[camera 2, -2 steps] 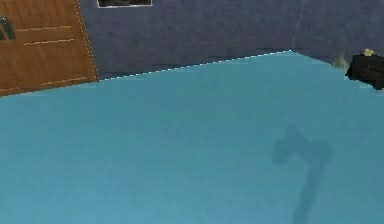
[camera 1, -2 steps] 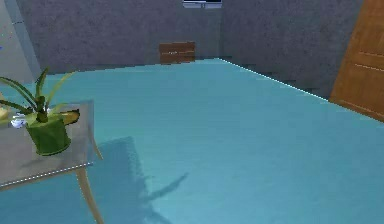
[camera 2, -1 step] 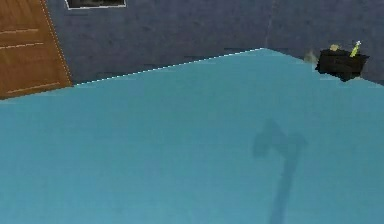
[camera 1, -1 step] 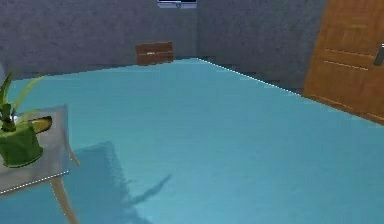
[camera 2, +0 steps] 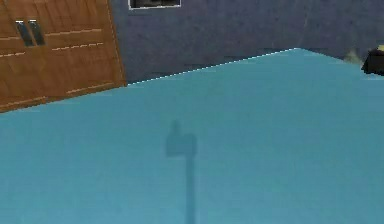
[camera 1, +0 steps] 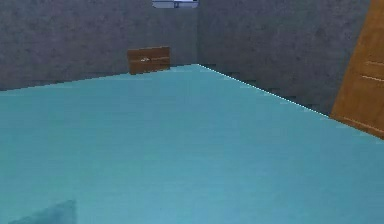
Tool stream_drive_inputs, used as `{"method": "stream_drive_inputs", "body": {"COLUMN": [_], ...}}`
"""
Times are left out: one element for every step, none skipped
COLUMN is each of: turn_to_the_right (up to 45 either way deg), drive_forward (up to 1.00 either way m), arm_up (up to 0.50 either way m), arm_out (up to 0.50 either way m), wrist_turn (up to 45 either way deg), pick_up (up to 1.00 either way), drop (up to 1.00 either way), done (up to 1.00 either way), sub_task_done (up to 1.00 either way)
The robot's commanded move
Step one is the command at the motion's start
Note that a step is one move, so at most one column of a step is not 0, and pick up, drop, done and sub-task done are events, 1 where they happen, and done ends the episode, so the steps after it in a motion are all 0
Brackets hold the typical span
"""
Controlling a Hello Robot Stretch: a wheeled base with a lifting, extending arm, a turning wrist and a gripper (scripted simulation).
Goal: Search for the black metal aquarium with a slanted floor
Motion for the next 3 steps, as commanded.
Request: {"method": "stream_drive_inputs", "body": {"turn_to_the_right": [-27.0, 0.0, -6.0], "drive_forward": [0.0, 1.0, 0.0], "arm_up": [0.0, 0.0, 0.0], "arm_out": [0.0, 0.0, 0.0], "wrist_turn": [0.0, 0.0, 0.0], "pick_up": [0.0, 0.0, 0.0], "drop": [0.0, 0.0, 0.0], "done": [0.0, 0.0, 0.0], "sub_task_done": [0.0, 0.0, 0.0]}}
